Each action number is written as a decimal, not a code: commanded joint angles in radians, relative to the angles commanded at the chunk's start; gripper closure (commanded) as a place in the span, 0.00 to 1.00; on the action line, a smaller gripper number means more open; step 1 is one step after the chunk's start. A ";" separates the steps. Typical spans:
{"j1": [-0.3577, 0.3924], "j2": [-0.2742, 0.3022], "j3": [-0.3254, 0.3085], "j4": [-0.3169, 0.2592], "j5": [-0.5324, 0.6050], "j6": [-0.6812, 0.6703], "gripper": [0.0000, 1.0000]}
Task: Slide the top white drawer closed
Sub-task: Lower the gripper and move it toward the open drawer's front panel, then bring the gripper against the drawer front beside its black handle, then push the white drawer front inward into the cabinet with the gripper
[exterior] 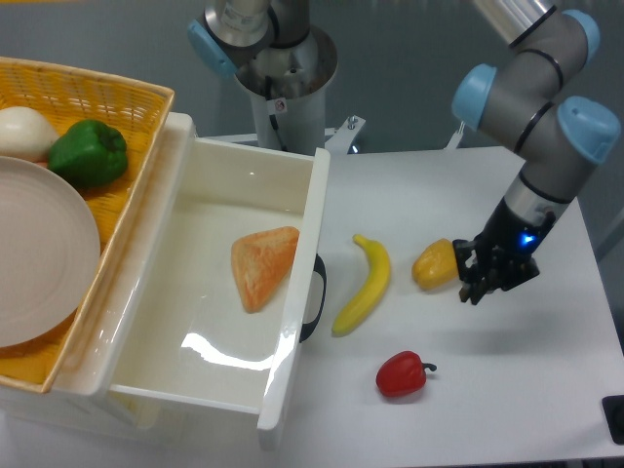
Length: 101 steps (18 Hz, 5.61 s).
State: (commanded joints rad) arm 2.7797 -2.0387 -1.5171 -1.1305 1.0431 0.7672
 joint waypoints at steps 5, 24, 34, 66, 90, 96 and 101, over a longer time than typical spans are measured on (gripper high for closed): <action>-0.057 0.000 0.000 -0.006 0.005 -0.049 0.90; -0.109 0.021 0.008 -0.227 -0.083 -0.043 0.97; -0.118 0.046 0.008 -0.278 -0.161 -0.052 0.97; -0.166 0.098 -0.003 -0.353 -0.176 -0.075 0.97; -0.256 0.110 -0.015 -0.351 -0.176 -0.115 0.96; -0.282 0.114 -0.015 -0.350 -0.175 -0.140 0.96; -0.293 0.136 -0.015 -0.351 -0.176 -0.158 0.96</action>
State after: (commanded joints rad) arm 2.4866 -1.9022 -1.5324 -1.4818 0.8667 0.6091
